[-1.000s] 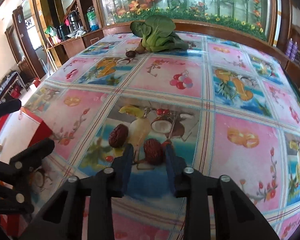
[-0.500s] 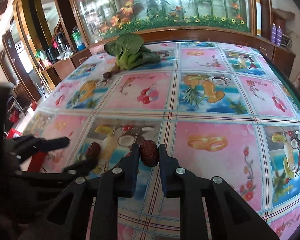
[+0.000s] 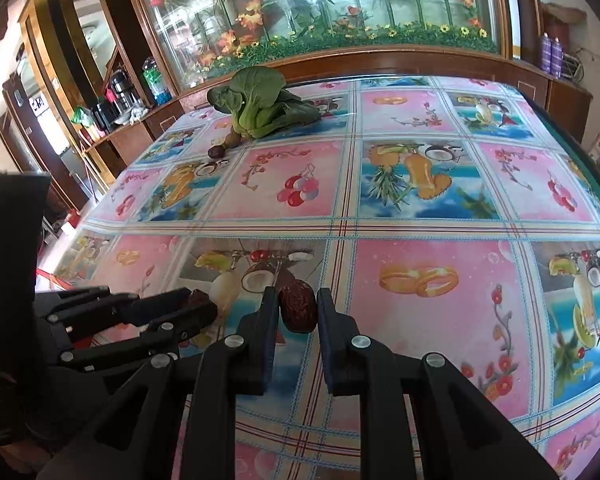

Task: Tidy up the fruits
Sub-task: 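Grasp a red date with the right tool while the left tool grasps another red date, then carry the left tool's date into the tray while the right tool drops its date there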

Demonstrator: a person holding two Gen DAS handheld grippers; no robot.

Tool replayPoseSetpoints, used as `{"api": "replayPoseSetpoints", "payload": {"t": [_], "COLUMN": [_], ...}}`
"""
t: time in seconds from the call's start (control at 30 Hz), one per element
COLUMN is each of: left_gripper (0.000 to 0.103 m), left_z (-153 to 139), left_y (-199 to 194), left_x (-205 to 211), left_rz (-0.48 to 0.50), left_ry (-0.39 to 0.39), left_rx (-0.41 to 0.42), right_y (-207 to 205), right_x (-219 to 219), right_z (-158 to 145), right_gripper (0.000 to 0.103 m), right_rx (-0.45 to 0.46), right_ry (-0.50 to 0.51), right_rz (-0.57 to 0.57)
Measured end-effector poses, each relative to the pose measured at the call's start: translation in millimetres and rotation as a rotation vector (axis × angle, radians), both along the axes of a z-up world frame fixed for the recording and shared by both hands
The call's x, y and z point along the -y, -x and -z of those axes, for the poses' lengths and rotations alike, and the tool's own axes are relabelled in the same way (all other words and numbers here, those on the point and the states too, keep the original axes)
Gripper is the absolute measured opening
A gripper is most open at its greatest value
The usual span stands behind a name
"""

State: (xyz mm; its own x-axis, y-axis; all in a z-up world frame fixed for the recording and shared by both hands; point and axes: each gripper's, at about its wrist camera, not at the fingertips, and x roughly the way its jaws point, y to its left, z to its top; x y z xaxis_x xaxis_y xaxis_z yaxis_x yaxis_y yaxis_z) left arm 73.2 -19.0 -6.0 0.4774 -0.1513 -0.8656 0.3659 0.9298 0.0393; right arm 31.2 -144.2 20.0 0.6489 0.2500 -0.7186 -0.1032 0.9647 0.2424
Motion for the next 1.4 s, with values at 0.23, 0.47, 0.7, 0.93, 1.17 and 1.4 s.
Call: {"api": "replayPoseSetpoints", "payload": {"t": [0.23,0.47,0.7,0.93,1.17,1.4], "left_gripper": [0.021,0.021,0.021,0.021,0.021,0.021], "left_z": [-7,-46,-84,-110,-120,-119], "left_y": [13,54,106,147,173,188], "left_x": [-9,-24,-48,-77,-106,-143], "left_rz": [-0.037,-0.084,-0.118,-0.16,-0.196,-0.254], "left_ry": [0.007,0.001,0.014,0.017,0.038,0.052], "left_rx": [0.036,0.192,0.343,0.457,0.501,0.513], "right_y": [9,52,93,111,125,137], "right_x": [1,-5,-17,-56,-98,-136], "right_z": [-7,-25,-40,-41,-53,-52], "right_gripper": [0.018,0.017,0.017,0.017,0.017,0.017], "right_rx": [0.032,0.173,0.272,0.268,0.283,0.274], "right_ry": [-0.061,-0.109,-0.183,-0.173,-0.146,-0.145], "right_rz": [0.027,0.054,0.052,-0.029,-0.113,-0.191]}}
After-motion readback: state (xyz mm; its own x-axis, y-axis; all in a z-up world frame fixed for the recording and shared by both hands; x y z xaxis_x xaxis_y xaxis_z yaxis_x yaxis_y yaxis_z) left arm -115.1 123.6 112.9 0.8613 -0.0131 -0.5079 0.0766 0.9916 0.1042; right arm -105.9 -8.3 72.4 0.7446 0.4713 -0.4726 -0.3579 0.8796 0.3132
